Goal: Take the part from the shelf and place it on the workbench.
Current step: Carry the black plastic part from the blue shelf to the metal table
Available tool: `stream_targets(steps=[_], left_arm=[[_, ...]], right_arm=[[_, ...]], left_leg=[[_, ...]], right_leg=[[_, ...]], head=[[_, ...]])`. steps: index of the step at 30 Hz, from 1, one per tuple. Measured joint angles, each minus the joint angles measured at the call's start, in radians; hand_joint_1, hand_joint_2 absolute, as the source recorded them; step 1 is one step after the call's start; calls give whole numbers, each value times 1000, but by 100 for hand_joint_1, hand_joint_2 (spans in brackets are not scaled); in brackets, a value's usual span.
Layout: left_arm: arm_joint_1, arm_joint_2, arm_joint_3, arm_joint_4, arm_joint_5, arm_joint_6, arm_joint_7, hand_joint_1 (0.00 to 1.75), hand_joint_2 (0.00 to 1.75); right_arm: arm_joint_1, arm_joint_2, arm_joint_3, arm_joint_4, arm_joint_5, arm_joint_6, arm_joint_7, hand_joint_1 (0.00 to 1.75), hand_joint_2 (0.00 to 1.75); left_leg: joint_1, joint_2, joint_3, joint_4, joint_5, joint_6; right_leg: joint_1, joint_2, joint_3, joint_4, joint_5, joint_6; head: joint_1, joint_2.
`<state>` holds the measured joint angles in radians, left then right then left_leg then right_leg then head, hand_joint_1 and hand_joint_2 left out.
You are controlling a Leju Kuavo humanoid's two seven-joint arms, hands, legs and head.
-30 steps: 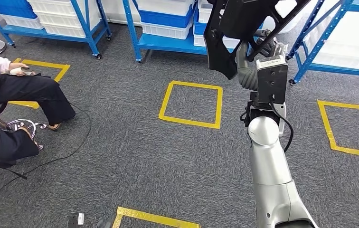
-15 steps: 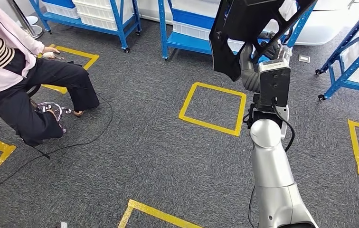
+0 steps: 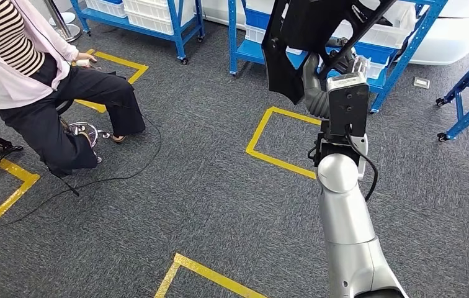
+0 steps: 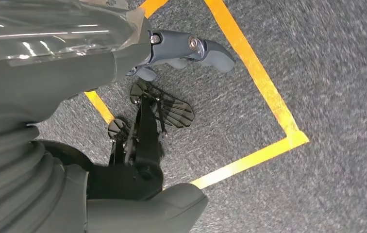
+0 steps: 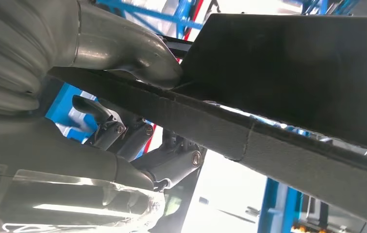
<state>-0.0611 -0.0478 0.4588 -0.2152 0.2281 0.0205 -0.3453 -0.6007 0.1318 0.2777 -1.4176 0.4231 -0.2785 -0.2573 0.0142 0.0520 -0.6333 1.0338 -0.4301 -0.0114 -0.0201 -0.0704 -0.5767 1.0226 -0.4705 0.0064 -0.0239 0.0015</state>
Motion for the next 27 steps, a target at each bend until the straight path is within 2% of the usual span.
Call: stream_targets(steps=[1,3,5,7,9,10,11,12,13,15,16,18,19,21,23,24,25,26,27], left_arm=[[0,0,3,0,0,3,2,0,175],[1,-1,8,0,1,7,5,0,175],[4,-2,11,1,1,10,6,0,175],[4,-2,12,1,1,10,7,0,175],[4,-2,15,1,1,12,10,0,175],[5,-2,18,1,1,13,12,0,175],[6,-3,20,1,1,14,14,0,175],[7,-3,23,1,1,14,15,0,175],[8,-4,24,1,1,16,15,0,175],[8,-4,27,1,1,20,15,0,175],[9,-4,28,1,1,23,15,0,175],[12,-4,32,1,0,27,15,0,175],[14,-3,34,1,0,28,14,0,175],[15,-3,36,2,-3,29,13,0,175],[13,-3,36,2,-6,29,11,0,175],[12,-3,36,2,-7,29,10,0,175],[12,-3,36,2,-8,29,9,0,175],[13,-3,37,2,-8,29,8,0,175],[13,-3,37,2,-8,30,7,0,175]], right_arm=[[-1,1,0,-2,1,2,0,175,175],[-3,4,2,-3,1,4,0,175,175],[-3,5,2,-4,1,4,1,175,175],[-3,4,2,-6,2,5,1,175,175],[1,0,2,-7,3,5,2,175,175],[5,-2,2,-7,4,5,3,175,175],[7,-2,2,-7,5,6,5,175,175],[9,-2,2,-8,7,7,7,175,175],[10,-2,2,-9,9,8,9,175,175],[10,1,2,-13,16,10,12,175,175],[10,3,3,-15,20,11,14,175,175],[9,8,3,-17,27,12,18,175,175],[9,12,3,-17,28,13,20,175,175],[7,21,3,-21,32,14,23,175,175],[7,25,2,-24,37,16,25,175,175],[8,25,2,-25,38,17,26,175,175],[10,25,2,-25,39,19,27,175,175],[12,25,2,-25,40,20,27,175,175],[14,25,1,-25,40,21,28,175,175]], left_leg=[[-4,4,9,-18,2,4],[-9,-16,7,-20,5,17],[-8,-34,11,-29,13,31],[-6,-52,14,-35,19,43],[-8,-74,12,-35,21,49],[-9,-87,11,-34,21,50],[-11,-100,11,-34,21,50],[-12,-113,11,-33,22,50],[-13,-125,11,-31,21,50],[-16,-146,8,-26,21,45],[-16,-153,6,-25,21,42],[-14,-167,2,-26,23,32],[-13,-163,-1,-24,22,27],[-12,-123,-22,19,-8,15],[-7,-75,-80,138,-70,1],[-3,-66,-114,206,-96,-5],[2,-61,-139,251,-107,-11],[7,-56,-144,257,-98,-15],[11,-50,-127,221,-72,-19]], right_leg=[[3,-7,2,-1,-2,5],[7,-20,7,-5,-3,16],[4,1,2,10,-17,25],[1,42,-39,98,-63,18],[4,60,-101,227,-111,10],[5,63,-120,262,-117,10],[6,66,-119,256,-107,14],[7,71,-98,210,-83,19],[8,83,-66,139,-52,22],[10,110,-14,24,-9,20],[12,117,-3,1,-1,16],[12,105,2,-6,3,7],[9,97,4,-9,6,2],[0,80,10,-15,10,-12],[0,61,12,-17,9,-20],[1,51,13,-17,8,-21],[0,41,13,-17,7,-21],[0,32,13,-16,6,-21],[-1,22,14,-16,5,-20]], head=[[2,0],[6,0],[7,0],[12,0],[16,0],[16,0],[17,0],[17,0],[17,0],[17,0],[17,0],[18,0],[17,0],[12,0],[6,0],[5,0],[5,0],[4,0],[4,0]])
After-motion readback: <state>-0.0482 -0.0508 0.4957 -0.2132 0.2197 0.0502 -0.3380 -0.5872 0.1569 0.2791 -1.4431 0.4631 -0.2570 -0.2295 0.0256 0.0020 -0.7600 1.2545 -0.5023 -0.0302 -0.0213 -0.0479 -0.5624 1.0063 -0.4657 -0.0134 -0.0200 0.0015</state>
